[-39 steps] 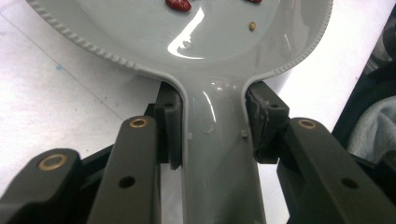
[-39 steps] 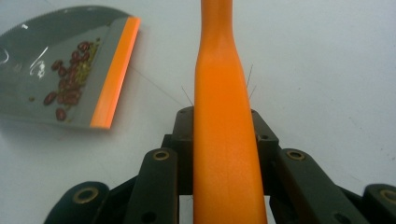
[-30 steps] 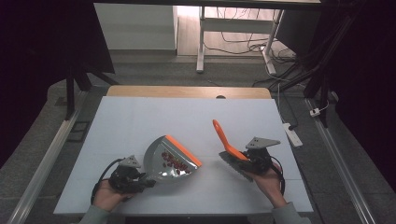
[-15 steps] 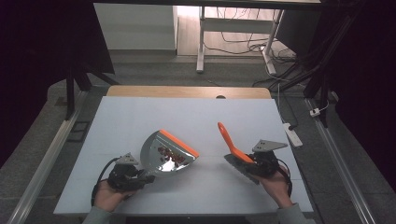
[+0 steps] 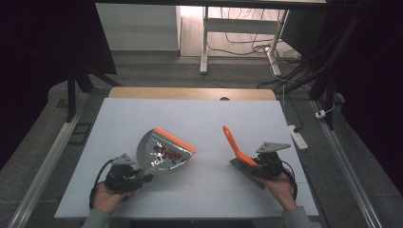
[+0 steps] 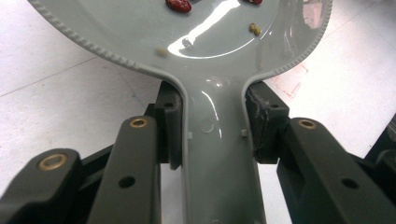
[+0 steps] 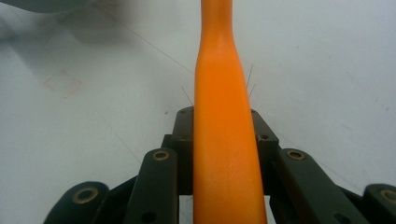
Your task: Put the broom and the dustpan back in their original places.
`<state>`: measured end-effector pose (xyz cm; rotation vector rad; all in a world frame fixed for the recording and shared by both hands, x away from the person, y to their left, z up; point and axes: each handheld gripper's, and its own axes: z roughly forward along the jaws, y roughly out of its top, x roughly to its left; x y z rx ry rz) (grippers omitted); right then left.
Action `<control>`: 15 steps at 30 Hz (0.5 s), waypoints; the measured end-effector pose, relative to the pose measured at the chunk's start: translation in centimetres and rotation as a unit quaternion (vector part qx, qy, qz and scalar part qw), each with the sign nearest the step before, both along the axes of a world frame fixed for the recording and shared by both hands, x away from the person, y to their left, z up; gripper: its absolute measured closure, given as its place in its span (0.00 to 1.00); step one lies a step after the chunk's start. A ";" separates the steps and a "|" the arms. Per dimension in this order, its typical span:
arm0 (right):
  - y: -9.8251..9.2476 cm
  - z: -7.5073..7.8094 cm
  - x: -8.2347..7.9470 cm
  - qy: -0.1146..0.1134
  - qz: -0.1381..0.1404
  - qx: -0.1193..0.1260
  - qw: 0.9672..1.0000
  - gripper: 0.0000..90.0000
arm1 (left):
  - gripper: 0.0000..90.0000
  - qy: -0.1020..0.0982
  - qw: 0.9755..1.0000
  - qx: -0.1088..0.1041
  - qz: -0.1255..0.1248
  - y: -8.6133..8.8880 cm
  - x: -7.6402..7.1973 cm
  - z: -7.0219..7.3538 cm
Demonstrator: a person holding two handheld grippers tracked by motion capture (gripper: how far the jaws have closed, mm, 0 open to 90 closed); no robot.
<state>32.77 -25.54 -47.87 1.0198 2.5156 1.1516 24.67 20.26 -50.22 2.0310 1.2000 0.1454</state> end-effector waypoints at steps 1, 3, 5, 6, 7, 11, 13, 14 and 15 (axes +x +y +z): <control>0.1 0.1 -0.1 0.003 -0.003 0.003 1.000 0.79 | 0.69 0.002 1.000 0.000 0.003 0.0 0.0 0.0; 0.2 0.2 -0.4 0.004 -0.007 0.007 1.000 0.79 | 0.69 0.000 1.000 -0.002 0.004 0.2 -0.2 0.0; 0.3 0.4 -0.5 0.010 -0.013 0.008 1.000 0.79 | 0.69 -0.003 1.000 -0.003 0.007 0.3 -0.2 0.0; 0.4 0.5 -0.5 0.012 -0.014 0.008 1.000 0.79 | 0.69 -0.004 1.000 -0.005 0.011 0.4 -0.2 0.1; 0.4 0.5 -0.5 0.017 -0.012 0.010 1.000 0.79 | 0.69 -0.005 1.000 -0.007 0.014 0.6 -0.2 0.1; 0.4 0.6 -0.6 0.034 -0.006 0.019 0.999 0.79 | 0.69 -0.007 0.999 -0.010 0.030 1.1 -0.1 0.1; 0.2 0.6 -0.6 0.043 -0.008 0.021 0.999 0.79 | 0.69 -0.004 0.999 -0.010 0.039 1.3 -0.2 0.1; 0.1 0.6 -0.6 0.045 -0.009 0.021 0.999 0.79 | 0.69 -0.005 0.999 -0.010 0.045 1.4 -0.3 0.1; -0.1 0.5 -0.7 0.050 -0.012 0.022 0.998 0.79 | 0.69 -0.006 0.999 -0.009 0.051 1.5 -0.4 0.1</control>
